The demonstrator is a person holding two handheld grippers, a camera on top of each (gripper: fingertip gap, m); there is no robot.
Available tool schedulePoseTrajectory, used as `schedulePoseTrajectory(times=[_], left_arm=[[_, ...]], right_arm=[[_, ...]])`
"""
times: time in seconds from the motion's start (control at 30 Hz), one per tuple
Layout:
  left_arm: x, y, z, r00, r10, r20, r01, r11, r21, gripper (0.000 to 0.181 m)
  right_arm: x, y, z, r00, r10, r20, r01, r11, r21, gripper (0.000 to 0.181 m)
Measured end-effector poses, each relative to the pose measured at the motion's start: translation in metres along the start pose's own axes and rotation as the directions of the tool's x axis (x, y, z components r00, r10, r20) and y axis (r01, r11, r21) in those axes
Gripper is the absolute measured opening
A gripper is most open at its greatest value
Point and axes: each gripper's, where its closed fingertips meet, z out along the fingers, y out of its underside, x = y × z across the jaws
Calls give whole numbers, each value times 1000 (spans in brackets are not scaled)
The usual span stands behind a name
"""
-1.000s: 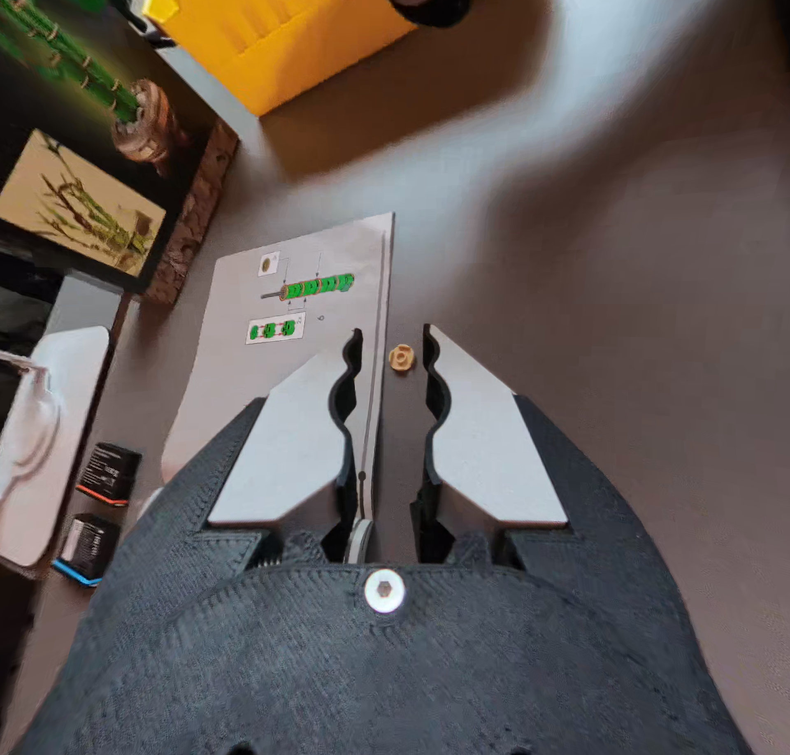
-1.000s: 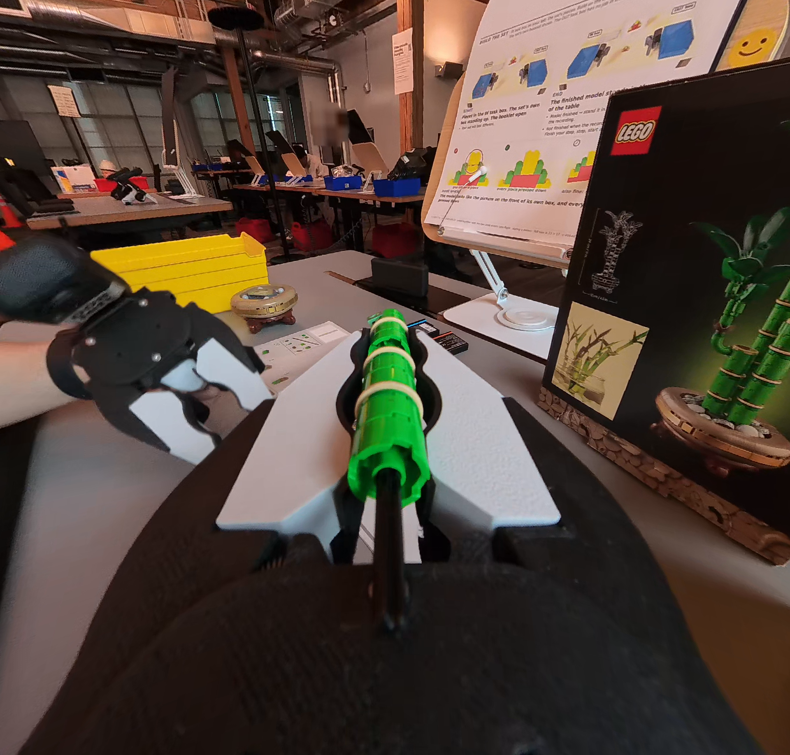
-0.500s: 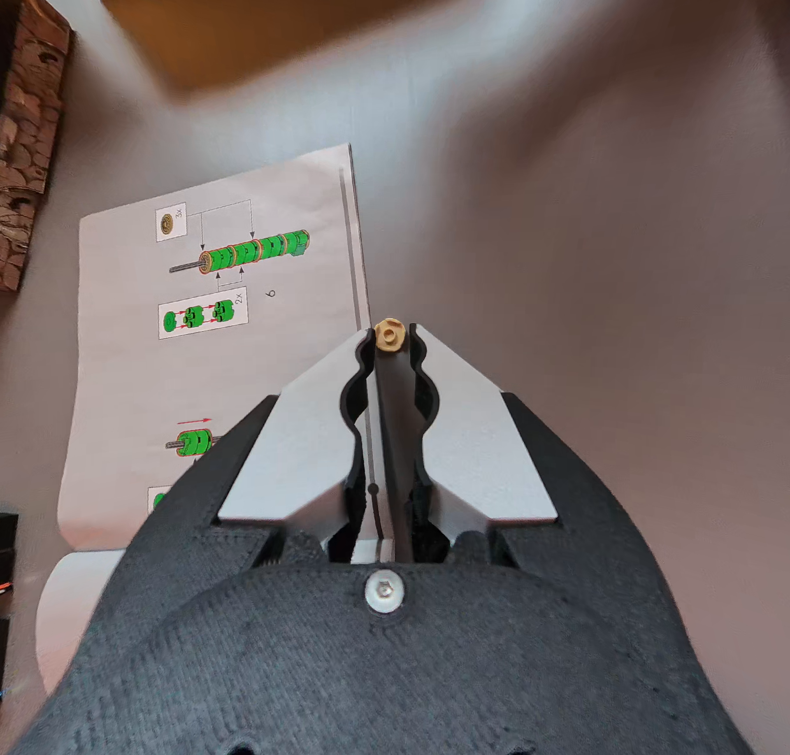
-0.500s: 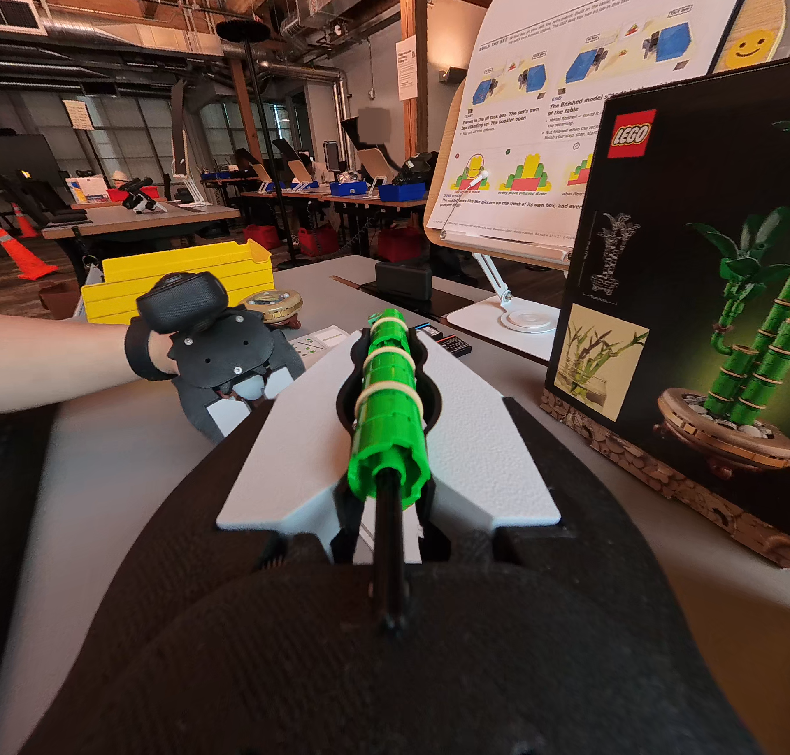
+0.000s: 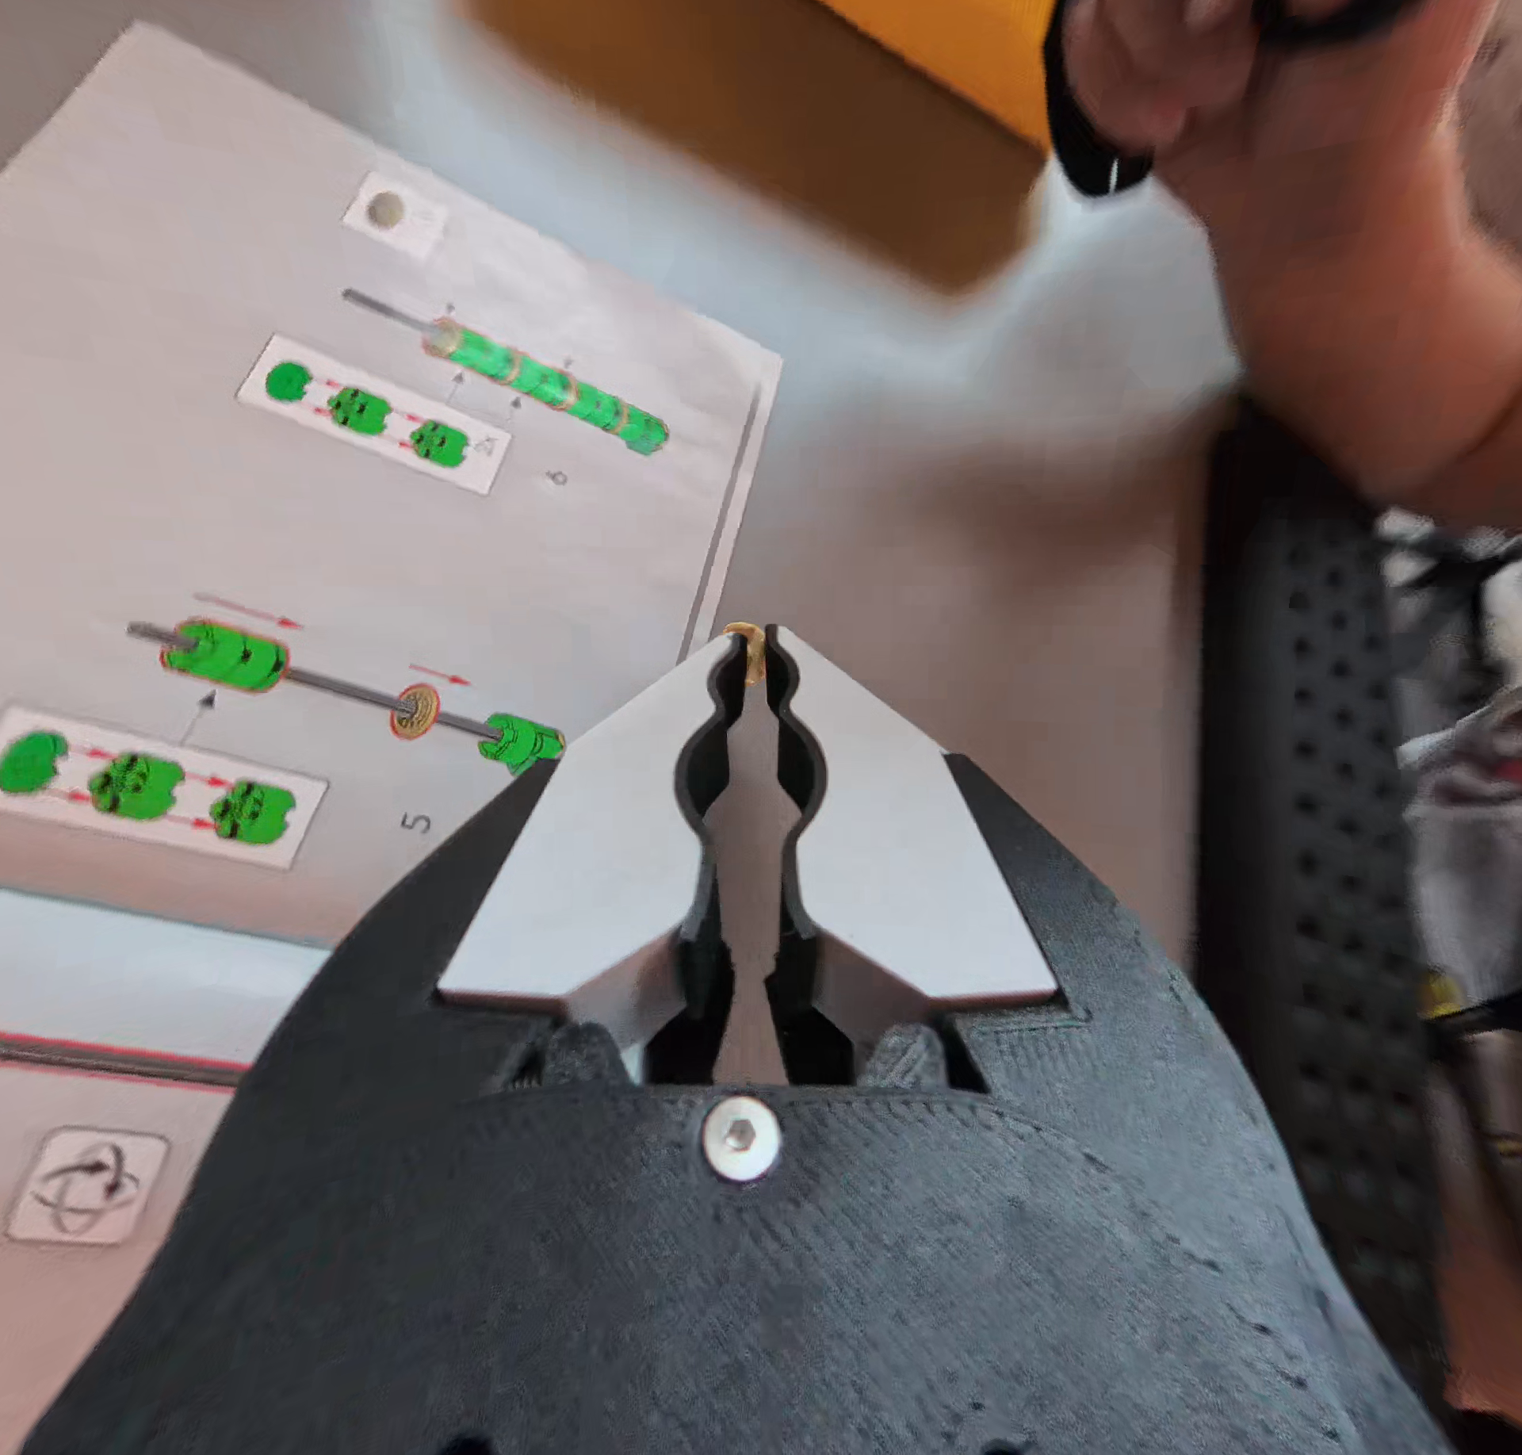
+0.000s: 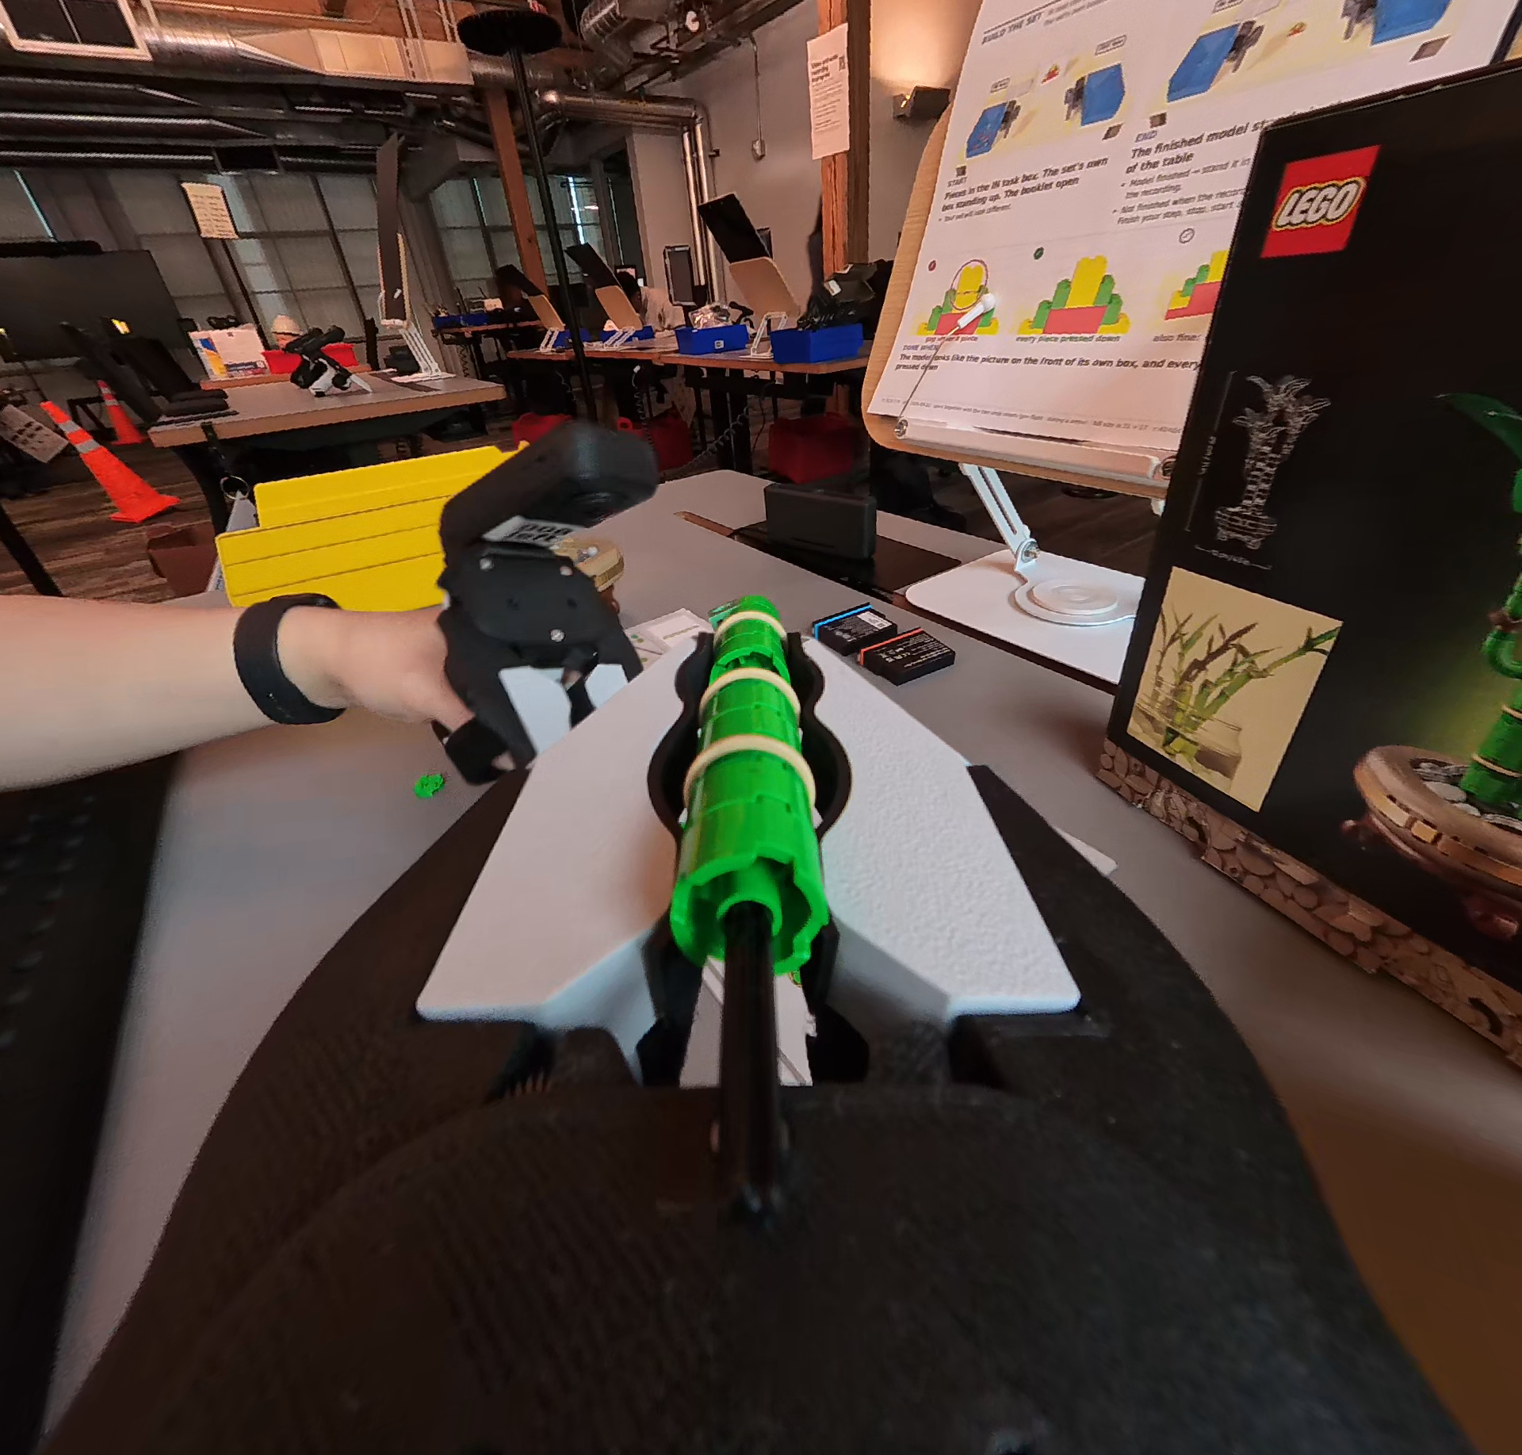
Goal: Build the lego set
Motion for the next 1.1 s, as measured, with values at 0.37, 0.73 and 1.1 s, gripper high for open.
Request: schedulePoseTrajectory(times=[0.37, 0.73, 1.1], left_arm=[[-52, 8, -21, 798, -563, -215, 570, 821, -34, 2], [-64, 4, -34, 865, -471, -172, 486, 872, 61, 14], [-48, 11, -29, 876, 435, 209, -406, 898, -167, 30]], right_arm=[[-7, 8, 5, 1000, -2, 28, 3, 1000, -31, 16], [-16, 8, 7, 998, -21, 59, 23, 999, -29, 16], [-19, 13, 10, 997, -49, 66, 52, 997, -49, 16]])
